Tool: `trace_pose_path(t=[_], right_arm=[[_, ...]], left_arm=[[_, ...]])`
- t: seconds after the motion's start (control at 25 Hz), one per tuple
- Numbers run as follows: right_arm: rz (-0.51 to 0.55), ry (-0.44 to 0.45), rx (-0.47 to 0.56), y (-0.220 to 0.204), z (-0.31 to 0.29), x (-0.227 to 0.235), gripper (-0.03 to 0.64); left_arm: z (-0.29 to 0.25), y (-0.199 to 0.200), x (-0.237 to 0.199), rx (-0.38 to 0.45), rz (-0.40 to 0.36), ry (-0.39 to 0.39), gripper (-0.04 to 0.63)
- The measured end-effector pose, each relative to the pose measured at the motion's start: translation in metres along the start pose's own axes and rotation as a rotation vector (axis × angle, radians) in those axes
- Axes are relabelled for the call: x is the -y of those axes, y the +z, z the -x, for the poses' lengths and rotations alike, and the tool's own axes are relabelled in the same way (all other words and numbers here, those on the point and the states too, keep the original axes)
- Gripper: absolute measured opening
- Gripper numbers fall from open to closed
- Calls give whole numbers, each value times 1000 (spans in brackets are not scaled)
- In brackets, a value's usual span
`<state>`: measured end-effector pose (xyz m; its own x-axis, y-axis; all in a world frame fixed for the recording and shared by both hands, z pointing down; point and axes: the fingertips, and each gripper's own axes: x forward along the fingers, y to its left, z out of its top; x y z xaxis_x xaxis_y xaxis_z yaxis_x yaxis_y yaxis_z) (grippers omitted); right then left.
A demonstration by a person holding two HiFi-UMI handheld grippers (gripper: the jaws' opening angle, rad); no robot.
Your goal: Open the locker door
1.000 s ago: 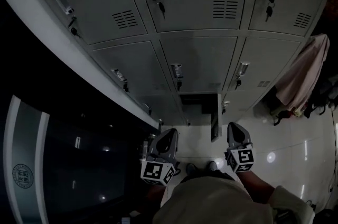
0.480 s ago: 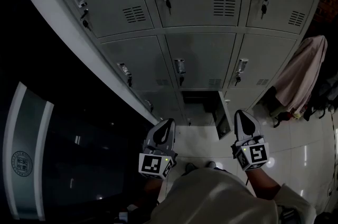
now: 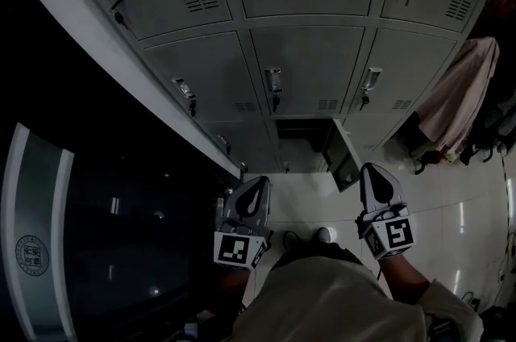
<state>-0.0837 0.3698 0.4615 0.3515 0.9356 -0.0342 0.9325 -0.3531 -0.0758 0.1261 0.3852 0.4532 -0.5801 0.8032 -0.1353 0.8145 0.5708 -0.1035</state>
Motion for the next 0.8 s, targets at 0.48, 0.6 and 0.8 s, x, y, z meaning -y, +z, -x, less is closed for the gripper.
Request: trace_pose_path(t=[0.48, 0.6, 0.8], right_arm=[[-65, -31, 74, -16, 13, -16, 2], [-69, -6, 133, 12, 27, -25, 2], [-25, 15, 80, 52, 89, -37, 2]], left_arm=[[28, -26, 18, -65, 42, -65, 35], [44, -2, 25, -34, 18, -55, 35], [75, 52, 54, 5, 13, -18, 35]])
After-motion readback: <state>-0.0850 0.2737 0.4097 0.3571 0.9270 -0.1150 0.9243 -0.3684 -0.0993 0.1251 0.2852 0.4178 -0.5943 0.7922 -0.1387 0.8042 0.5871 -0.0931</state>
